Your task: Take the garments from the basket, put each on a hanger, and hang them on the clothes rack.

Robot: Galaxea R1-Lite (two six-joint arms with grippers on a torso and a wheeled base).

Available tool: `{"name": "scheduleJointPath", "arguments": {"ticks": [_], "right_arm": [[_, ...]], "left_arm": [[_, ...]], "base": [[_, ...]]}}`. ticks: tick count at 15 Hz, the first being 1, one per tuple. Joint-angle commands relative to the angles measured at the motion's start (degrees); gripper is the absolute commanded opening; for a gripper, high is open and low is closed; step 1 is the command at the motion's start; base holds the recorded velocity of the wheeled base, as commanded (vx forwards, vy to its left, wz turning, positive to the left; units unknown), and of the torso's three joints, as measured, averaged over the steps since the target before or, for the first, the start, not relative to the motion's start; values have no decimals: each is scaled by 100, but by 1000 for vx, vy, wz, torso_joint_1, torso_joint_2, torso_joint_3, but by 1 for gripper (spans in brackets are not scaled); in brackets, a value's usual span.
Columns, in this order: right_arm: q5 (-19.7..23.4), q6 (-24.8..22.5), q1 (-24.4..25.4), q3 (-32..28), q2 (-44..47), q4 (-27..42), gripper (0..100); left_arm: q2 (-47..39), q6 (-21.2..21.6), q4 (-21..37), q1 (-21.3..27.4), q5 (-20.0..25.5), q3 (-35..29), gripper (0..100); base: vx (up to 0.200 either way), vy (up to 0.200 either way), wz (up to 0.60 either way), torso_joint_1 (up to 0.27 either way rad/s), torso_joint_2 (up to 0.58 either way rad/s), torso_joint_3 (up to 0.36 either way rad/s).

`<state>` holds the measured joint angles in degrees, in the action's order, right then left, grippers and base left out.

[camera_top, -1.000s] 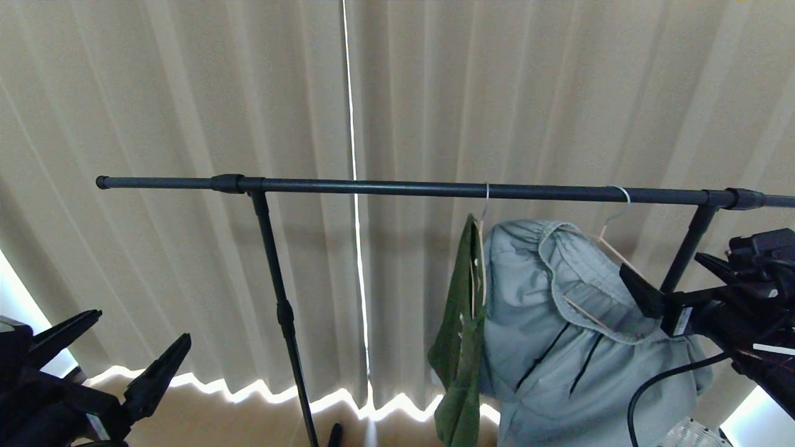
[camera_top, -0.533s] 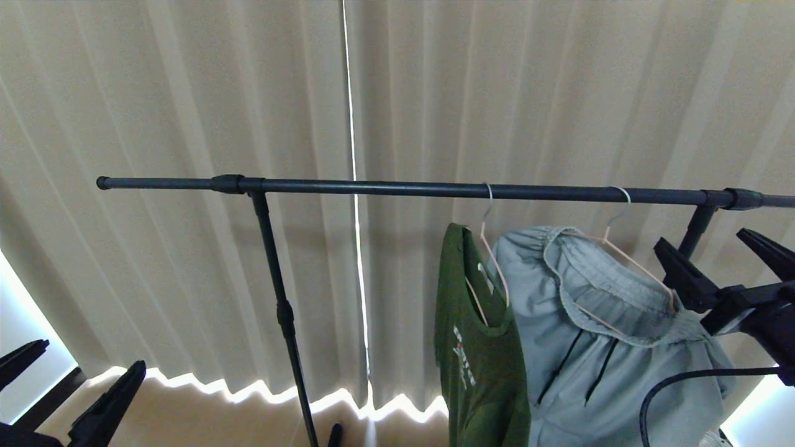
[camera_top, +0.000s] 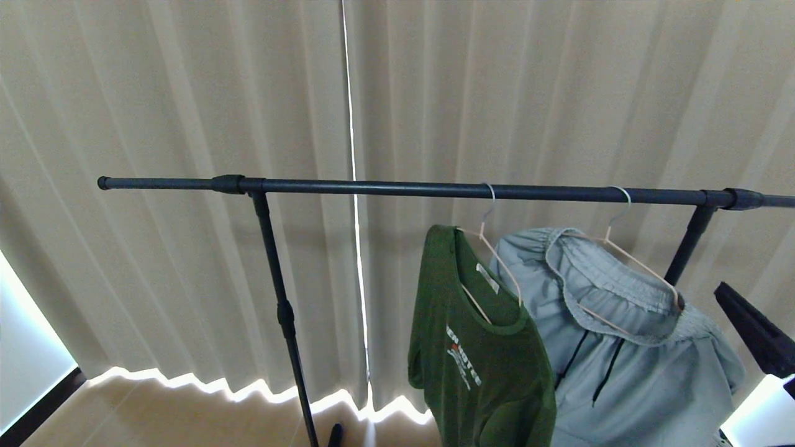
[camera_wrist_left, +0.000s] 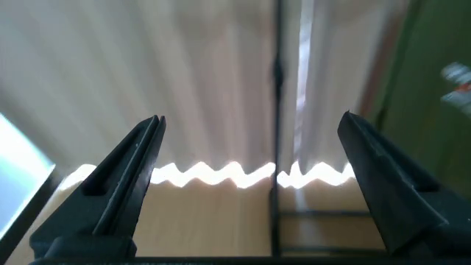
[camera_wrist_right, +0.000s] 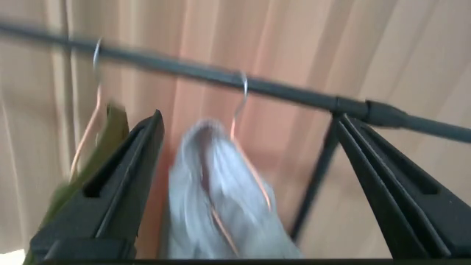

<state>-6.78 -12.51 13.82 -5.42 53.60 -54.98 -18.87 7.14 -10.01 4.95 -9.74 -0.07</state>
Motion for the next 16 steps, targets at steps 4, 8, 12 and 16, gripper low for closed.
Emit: {"name": "scheduleJointPath", "arguments": {"ticks": [4, 8, 12, 16], "right_arm": [[871, -164, 129, -996, -2513, 3740, 100], [880, -173, 112, -855, -2486, 3881, 100], [862, -173, 85, -732, -2293, 4039, 100], [854, -173, -187, -723, -2530, 4540, 100]], "left_arm": [[1518, -196, 755, -310, 16, 7, 100], [1826, -583, 860, -460, 209, 7, 100], [1834, -1092, 860, -469, 192, 7, 100], [1834, -1057, 869, -477, 209, 7, 100]], "base": [[0, 0, 0, 0, 0, 0], [0, 0, 0, 0, 0, 0], [0, 0, 0, 0, 0, 0], [0, 0, 0, 0, 0, 0]]}}
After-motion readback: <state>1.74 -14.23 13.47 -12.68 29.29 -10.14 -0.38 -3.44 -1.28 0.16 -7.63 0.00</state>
